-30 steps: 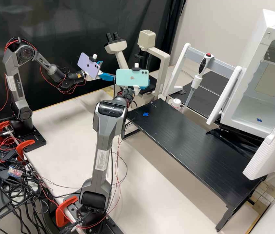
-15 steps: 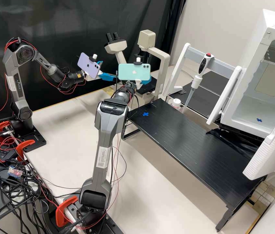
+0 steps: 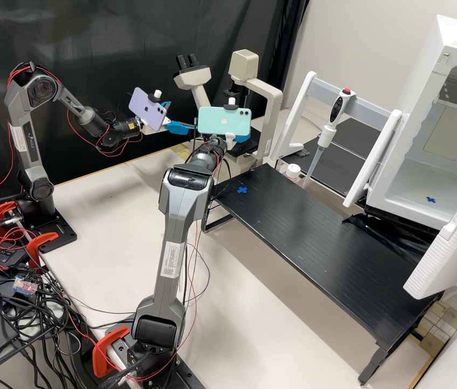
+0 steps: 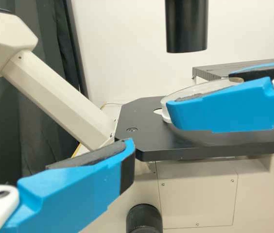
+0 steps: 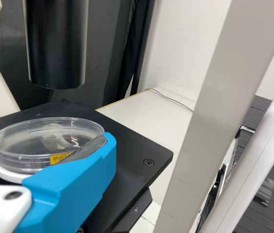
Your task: Move the petri dish to the microscope
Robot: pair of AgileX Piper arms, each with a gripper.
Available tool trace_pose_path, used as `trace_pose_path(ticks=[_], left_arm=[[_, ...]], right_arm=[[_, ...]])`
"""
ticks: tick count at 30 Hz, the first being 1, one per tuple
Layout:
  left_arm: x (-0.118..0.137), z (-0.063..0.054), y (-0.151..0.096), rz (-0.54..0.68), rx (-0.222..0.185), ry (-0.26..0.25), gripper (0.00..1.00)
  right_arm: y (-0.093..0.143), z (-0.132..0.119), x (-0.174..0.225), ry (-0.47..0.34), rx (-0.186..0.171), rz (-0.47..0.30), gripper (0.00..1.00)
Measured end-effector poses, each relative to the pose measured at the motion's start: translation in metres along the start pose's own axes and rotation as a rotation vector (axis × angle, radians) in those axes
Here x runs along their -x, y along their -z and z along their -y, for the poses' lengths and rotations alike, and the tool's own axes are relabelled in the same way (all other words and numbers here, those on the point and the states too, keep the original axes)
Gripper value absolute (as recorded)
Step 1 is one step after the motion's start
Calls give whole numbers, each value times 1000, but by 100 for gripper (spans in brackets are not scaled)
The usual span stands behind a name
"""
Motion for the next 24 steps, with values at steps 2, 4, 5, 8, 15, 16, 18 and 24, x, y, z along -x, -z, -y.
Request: trace_pose_path(ticks=[2, 4, 5, 8, 15, 16, 18, 24], left_arm=[[0, 0, 0, 0, 0, 0, 100], [0, 0, 0, 0, 0, 0, 100], [0, 0, 0, 0, 0, 0, 100], [0, 0, 0, 0, 0, 0, 100], [0, 0, 0, 0, 0, 0, 100], [0, 0, 0, 0, 0, 0, 100], [0, 0, 0, 0, 0, 0, 100], [0, 0, 0, 0, 0, 0, 100]], right_arm=[[-1, 1, 0, 2, 6, 5, 0], [0, 0, -2, 5, 7, 5, 0], [0, 1, -3, 9, 8, 7, 0], [1, 0, -5, 11, 14, 4, 0], [6, -3, -9, 11, 16, 7, 0], [5, -2, -11, 11, 18, 10, 0], [4, -1, -13, 11, 19, 15, 0], [6, -3, -20, 3, 14, 27, 0]])
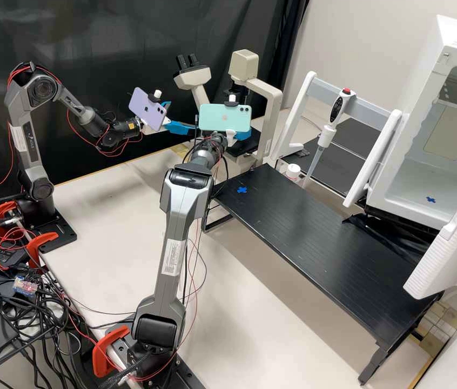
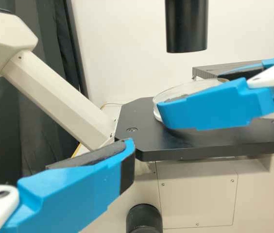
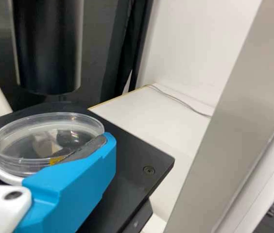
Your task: Move the petri dish to the microscope
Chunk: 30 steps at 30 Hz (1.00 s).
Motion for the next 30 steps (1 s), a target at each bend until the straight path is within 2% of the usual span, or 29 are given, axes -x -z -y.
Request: trace_pose_path(ticks=[6, 8, 9, 13, 19, 22, 26, 29, 30], left_arm=[[0, 0, 0, 0, 0, 0, 100], [0, 0, 0, 0, 0, 0, 100], [0, 0, 0, 0, 0, 0, 100], [0, 0, 0, 0, 0, 0, 100], [0, 0, 0, 0, 0, 0, 100], [0, 0, 0, 0, 0, 0, 100], [0, 0, 0, 0, 0, 0, 100], [0, 0, 0, 0, 0, 0, 100], [0, 0, 0, 0, 0, 0, 100]], right_arm=[[1, 0, -5, 13, -6, 6, 0], [2, 0, -7, 12, 2, 5, 0], [2, 0, -7, 16, 4, 6, 100], [3, 0, -8, 20, -1, 2, 100], [4, 1, -8, 37, 18, -13, 100], [5, 2, -8, 42, -9, -18, 100], [5, 2, -7, 50, -23, -24, 100], [4, 5, -7, 57, -21, -31, 100], [1, 7, -7, 58, -33, -27, 100]])
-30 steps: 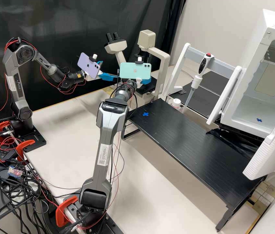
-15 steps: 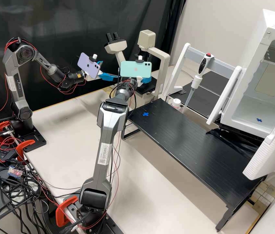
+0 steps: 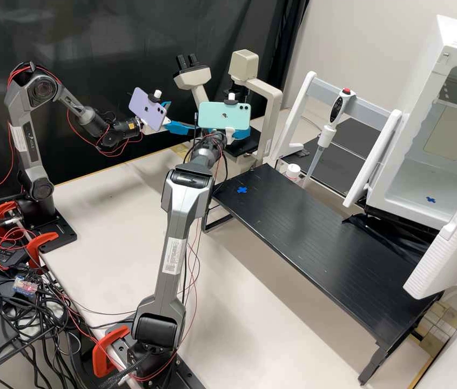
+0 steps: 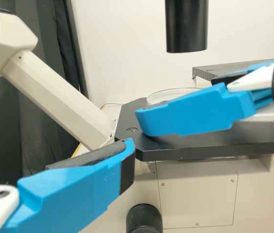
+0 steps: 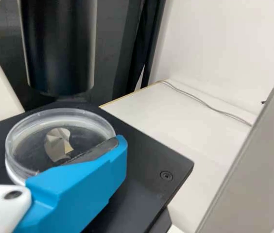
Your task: Move the petri dish to the microscope
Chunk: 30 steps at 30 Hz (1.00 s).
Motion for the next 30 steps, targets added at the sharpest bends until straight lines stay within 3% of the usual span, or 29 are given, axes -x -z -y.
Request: trace_pose_path(ticks=[5, 12, 18, 20, 30], left_arm=[[0, 0, 0, 0, 0, 0, 100], [0, 0, 0, 0, 0, 0, 100], [0, 0, 0, 0, 0, 0, 100], [0, 0, 0, 0, 0, 0, 100], [0, 0, 0, 0, 0, 0, 100]], right_arm=[[-12, 5, 7, 7, -35, 8, 100], [-22, 0, 37, -4, -57, -6, 100], [-31, 3, 79, 5, -58, -22, 100], [-34, 4, 93, -2, -42, -35, 100], [-62, -8, 178, -194, -36, -120, 100]])
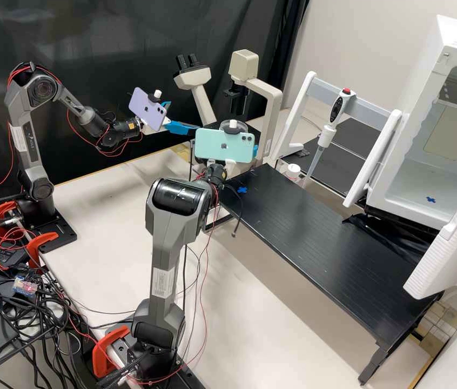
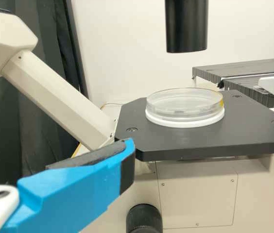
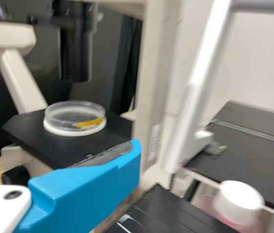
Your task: Move the petri dish to the microscope
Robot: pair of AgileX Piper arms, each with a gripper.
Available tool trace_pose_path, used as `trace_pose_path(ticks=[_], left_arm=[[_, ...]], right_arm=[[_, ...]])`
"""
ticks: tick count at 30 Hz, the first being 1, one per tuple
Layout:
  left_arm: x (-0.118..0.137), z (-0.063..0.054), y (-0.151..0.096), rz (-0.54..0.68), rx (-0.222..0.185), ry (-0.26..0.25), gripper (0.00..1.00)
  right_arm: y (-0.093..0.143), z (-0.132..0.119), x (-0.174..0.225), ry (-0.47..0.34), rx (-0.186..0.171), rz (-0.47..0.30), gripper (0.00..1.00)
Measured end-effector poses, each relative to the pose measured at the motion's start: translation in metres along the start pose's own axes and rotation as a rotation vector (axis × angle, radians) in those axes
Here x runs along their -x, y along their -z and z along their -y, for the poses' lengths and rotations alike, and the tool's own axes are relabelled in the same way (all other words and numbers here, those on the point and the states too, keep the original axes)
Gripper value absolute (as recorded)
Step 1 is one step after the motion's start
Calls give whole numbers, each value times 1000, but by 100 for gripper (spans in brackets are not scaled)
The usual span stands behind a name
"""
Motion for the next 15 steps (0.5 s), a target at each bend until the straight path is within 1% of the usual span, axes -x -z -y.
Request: trace_pose_path(ticks=[1, 5, 7, 10, 11, 15], left_arm=[[0, 0, 0, 0, 0, 0, 100], [0, 0, 0, 0, 0, 0, 100], [0, 0, 0, 0, 0, 0, 100], [0, 0, 0, 0, 0, 0, 100], [0, 0, 0, 0, 0, 0, 100], [0, 0, 0, 0, 0, 0, 100]], right_arm=[[-5, 0, 8, -11, 0, 4, 100], [-25, -5, 39, -118, 13, 23, 100], [-39, -5, 54, -184, 19, 51, 100], [-61, -7, 74, -243, 28, 120, 100], [-68, -6, 81, -247, 25, 145, 100], [-97, -11, 103, -268, -38, 238, 100]])
